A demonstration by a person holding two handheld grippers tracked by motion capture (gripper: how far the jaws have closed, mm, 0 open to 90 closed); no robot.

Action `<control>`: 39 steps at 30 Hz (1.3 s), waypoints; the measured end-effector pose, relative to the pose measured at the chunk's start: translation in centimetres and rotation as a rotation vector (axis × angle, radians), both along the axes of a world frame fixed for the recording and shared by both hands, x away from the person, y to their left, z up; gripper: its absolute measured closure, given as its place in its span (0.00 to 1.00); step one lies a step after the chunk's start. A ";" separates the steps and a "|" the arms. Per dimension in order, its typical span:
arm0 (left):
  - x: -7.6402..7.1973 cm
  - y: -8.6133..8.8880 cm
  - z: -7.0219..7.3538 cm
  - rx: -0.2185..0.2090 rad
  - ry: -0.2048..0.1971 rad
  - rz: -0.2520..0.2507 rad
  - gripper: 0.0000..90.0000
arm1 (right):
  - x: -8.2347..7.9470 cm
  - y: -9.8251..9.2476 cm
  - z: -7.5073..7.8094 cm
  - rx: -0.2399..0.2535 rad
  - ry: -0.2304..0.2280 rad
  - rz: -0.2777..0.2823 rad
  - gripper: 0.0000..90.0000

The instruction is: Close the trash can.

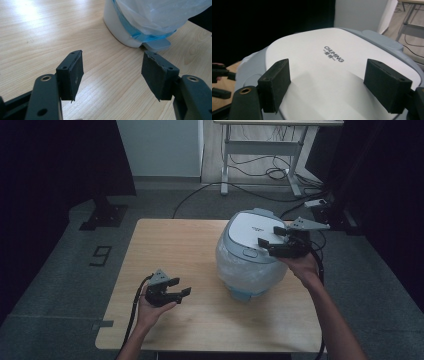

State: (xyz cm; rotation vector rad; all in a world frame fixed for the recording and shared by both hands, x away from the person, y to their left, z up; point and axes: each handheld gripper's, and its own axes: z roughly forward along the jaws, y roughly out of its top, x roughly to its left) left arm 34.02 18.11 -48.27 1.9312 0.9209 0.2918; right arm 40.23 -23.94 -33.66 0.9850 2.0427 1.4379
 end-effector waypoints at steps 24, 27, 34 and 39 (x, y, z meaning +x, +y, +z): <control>-0.1 -0.1 -0.2 0.004 0.006 0.005 0.37 | -0.4 0.7 0.4 -0.063 0.032 -0.101 0.32; -0.1 -0.1 -0.2 0.006 0.007 0.002 0.37 | -0.5 0.6 0.2 -0.053 0.022 -0.103 0.32; -0.1 0.3 0.0 -0.007 0.003 0.011 0.37 | -0.7 0.3 -0.2 -0.011 -0.012 -0.105 0.32; -0.1 0.2 -0.2 -0.005 0.007 0.007 0.37 | -1.2 -0.3 -0.4 0.021 -0.026 -0.097 0.31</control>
